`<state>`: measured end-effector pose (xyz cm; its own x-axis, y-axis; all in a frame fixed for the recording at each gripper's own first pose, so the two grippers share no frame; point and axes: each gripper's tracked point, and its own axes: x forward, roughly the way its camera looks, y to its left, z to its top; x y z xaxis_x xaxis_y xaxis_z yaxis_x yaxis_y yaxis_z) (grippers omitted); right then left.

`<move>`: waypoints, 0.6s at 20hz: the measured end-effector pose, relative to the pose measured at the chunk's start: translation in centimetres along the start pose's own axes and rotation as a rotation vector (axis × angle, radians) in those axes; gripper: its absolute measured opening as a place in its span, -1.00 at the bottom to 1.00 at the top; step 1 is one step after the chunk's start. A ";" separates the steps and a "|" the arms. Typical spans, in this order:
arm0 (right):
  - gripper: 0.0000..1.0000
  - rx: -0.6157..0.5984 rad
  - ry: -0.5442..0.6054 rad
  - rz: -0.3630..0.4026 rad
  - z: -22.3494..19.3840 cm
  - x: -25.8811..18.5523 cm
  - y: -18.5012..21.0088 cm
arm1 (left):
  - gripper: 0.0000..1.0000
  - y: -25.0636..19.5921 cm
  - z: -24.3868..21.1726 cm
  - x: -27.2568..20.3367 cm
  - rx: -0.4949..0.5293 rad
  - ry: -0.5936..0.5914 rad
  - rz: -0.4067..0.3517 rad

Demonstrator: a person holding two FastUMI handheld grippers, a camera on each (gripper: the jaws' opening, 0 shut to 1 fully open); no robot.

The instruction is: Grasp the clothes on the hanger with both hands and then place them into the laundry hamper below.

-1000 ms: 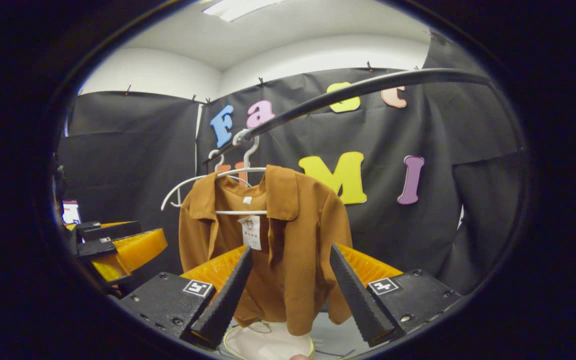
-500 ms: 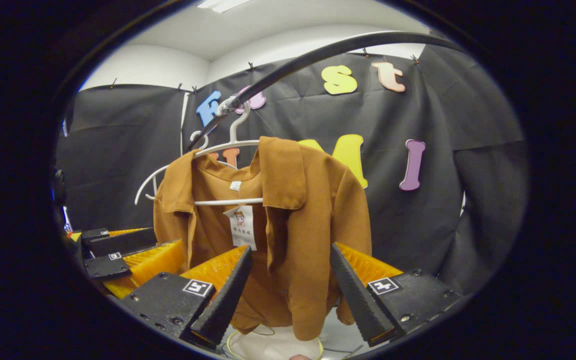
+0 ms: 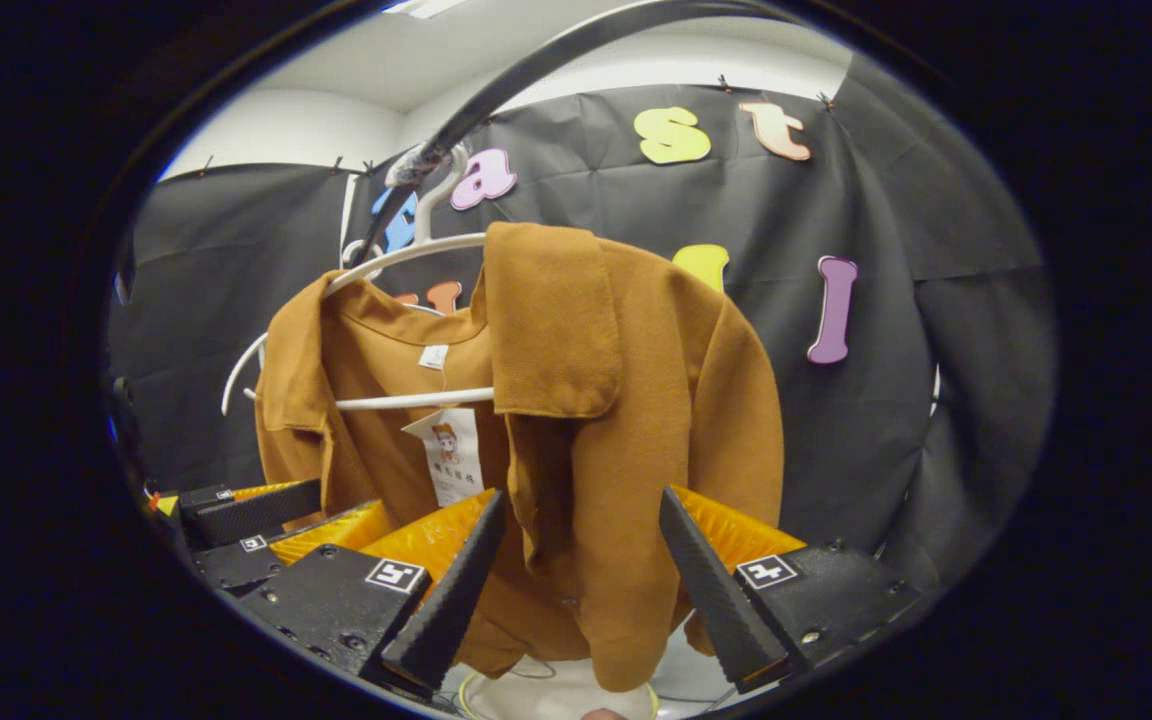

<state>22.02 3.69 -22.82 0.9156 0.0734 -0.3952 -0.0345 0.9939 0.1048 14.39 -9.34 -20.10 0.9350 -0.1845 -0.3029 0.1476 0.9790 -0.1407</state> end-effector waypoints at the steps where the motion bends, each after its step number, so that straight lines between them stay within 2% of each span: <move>1: 0.96 -0.011 0.007 0.002 -0.3 0.5 0.2 | 0.94 0.1 0.0 0.5 -0.005 -0.001 0.003; 5: 0.96 -0.003 -0.013 -0.017 0.1 2.3 0.0 | 0.92 1.0 -0.2 2.5 -0.002 -0.016 0.036; 6: 0.96 0.005 -0.020 -0.025 0.1 2.8 -0.1 | 0.80 1.0 -0.3 2.9 -0.011 -0.016 0.040; 8: 0.96 0.038 -0.023 -0.022 0.1 3.8 -0.3 | 0.80 1.2 -0.4 3.5 -0.028 -0.017 0.052; 10: 0.96 0.086 -0.026 0.001 0.2 4.4 -0.1 | 1.00 1.5 -0.2 4.0 -0.048 -0.022 0.062; 12: 0.94 0.123 -0.025 0.027 0.7 4.9 0.1 | 1.00 1.6 0.1 4.4 -0.074 -0.021 0.067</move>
<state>26.80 4.12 -24.08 0.9248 0.0968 -0.3679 -0.0118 0.9739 0.2265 18.79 -8.56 -21.57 0.9488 -0.1158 -0.2939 0.0608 0.9799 -0.1898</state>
